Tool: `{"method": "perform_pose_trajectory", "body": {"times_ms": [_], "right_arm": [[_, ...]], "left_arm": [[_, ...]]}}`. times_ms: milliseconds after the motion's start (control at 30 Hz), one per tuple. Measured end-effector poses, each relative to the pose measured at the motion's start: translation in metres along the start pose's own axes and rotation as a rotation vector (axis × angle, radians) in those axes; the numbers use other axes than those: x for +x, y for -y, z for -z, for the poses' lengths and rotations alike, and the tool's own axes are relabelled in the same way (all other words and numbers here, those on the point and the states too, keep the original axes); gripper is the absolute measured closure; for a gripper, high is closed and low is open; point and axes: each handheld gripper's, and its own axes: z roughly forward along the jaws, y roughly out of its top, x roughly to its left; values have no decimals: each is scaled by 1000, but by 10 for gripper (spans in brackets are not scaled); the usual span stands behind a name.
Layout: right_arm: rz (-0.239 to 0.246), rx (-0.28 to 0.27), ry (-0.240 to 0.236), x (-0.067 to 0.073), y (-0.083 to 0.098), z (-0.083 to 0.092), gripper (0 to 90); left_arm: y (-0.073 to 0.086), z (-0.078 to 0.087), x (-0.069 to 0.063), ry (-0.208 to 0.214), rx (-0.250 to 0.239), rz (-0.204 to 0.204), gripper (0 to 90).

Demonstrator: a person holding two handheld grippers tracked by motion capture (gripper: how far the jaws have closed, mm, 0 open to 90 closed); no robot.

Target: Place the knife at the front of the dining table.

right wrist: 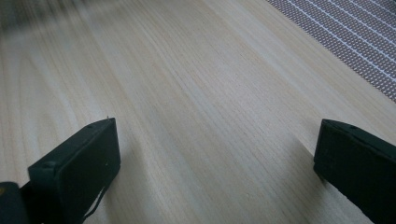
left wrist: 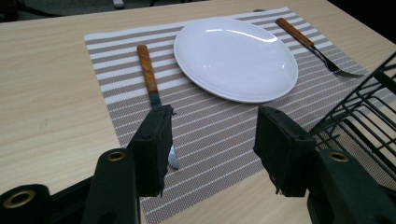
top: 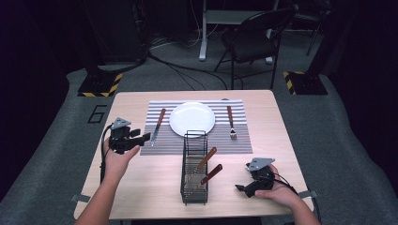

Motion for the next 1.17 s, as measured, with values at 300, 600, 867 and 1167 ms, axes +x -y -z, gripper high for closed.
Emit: {"method": "perform_pose_trajectory", "body": {"times_ms": [300, 600, 867, 1167], "right_arm": [[-1, -1, 2, 0, 0, 0, 0], [-1, -1, 1, 0, 0, 0, 0], [-8, -3, 3, 1, 0, 0, 0], [-9, -3, 5, 1, 0, 0, 0]], "left_arm": [[26, 1, -7, 20, 37, -9, 460], [55, -8, -4, 40, 105, -39, 441], [79, -13, 6, 48, 115, -7, 440], [90, -14, 25, -12, 129, -6, 427]]}}
